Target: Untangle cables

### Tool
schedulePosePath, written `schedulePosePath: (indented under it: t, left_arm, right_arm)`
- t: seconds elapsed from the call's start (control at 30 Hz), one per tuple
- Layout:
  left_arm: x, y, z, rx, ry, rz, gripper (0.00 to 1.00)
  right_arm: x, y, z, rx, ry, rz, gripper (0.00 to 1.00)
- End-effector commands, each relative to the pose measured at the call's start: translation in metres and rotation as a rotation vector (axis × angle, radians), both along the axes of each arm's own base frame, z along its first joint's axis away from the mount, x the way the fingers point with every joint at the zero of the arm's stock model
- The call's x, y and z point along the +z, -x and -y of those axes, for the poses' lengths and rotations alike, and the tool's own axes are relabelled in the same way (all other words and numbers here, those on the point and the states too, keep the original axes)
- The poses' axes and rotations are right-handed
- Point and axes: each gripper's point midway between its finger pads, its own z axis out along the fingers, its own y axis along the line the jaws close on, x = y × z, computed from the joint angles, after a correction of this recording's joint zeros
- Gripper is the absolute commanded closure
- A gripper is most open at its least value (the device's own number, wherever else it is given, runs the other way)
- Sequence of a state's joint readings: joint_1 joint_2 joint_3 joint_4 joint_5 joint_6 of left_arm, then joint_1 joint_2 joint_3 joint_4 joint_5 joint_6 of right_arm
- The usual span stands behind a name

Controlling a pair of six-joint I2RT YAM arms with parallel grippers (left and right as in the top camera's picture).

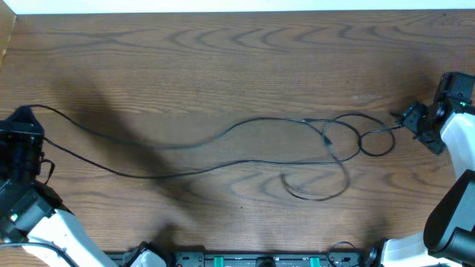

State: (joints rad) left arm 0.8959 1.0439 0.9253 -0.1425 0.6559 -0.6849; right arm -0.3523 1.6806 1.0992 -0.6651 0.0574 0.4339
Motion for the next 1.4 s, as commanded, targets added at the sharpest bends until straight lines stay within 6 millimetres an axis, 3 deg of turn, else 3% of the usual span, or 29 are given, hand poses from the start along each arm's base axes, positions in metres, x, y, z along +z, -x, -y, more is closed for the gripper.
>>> schedulePosePath:
  t: [0.0, 0.03, 0.13, 0.17, 0.2, 0.3, 0.43, 0.5, 0.63, 0.83, 0.97, 1.1, 1.2, 1.27, 1.3, 1.37]
  left_arm:
    - [-0.007, -0.016, 0.018, -0.095, 0.055, -0.017, 0.92]
    - [-0.011, -0.021, 0.027, -0.134, 0.072, -0.024, 0.92]
    - [-0.020, -0.040, 0.057, -0.255, 0.105, -0.037, 0.92]
    - [-0.022, -0.045, 0.067, -0.298, 0.105, -0.042, 0.92]
    - [-0.028, -0.057, 0.095, -0.394, 0.099, -0.062, 0.93]
    - [-0.043, -0.068, 0.146, -0.562, 0.064, -0.115, 0.92]
    - [-0.070, -0.067, 0.207, -0.754, 0.051, -0.216, 0.92]
    - [-0.087, -0.061, 0.226, -0.804, 0.044, -0.294, 0.92]
    - [-0.122, -0.044, 0.255, -0.849, 0.067, -0.468, 0.92]
    - [-0.149, -0.023, 0.305, -0.968, 0.133, -0.612, 0.92]
    - [-0.174, -0.016, 0.323, -0.936, 0.142, -0.735, 0.92]
    - [-0.203, -0.012, 0.329, -0.902, 0.012, -0.848, 0.91]
    - [-0.222, -0.009, 0.329, -0.879, -0.121, -0.916, 0.83]
    - [-0.228, -0.005, 0.339, -0.914, -0.142, -0.935, 0.83]
    - [-0.232, -0.003, 0.349, -0.996, -0.222, -0.926, 0.83]
    - [-0.236, -0.004, 0.350, -1.037, -0.345, -0.924, 0.78]
  right_arm:
    - [0.008, -0.018, -0.050, 0.172, -0.220, 0.101, 0.66]
    - [0.009, -0.020, -0.059, 0.212, -0.249, 0.113, 0.79]
    - [0.011, -0.022, -0.080, 0.290, -0.297, 0.122, 0.99]
    - [0.011, -0.022, -0.086, 0.307, -0.307, 0.118, 0.99]
    - [0.012, -0.019, -0.102, 0.344, -0.343, 0.107, 0.99]
    - [0.017, -0.019, -0.134, 0.477, -0.415, 0.127, 0.99]
    - [0.026, -0.020, -0.172, 0.620, -0.493, 0.165, 0.99]
    - [0.026, -0.019, -0.181, 0.653, -0.492, 0.164, 0.99]
    - [0.026, -0.020, -0.191, 0.701, -0.473, 0.166, 0.99]
    - [0.026, -0.021, -0.194, 0.709, -0.469, 0.169, 0.99]
    - [0.026, -0.020, -0.194, 0.708, -0.471, 0.165, 0.99]
    - [0.026, -0.019, -0.194, 0.706, -0.474, 0.158, 0.99]
    - [0.026, -0.019, -0.194, 0.707, -0.474, 0.159, 0.99]
    - [0.026, -0.019, -0.194, 0.707, -0.474, 0.158, 0.99]
    - [0.026, -0.019, -0.194, 0.707, -0.473, 0.158, 0.99]
    - [0.025, -0.019, -0.194, 0.708, -0.470, 0.157, 0.99]
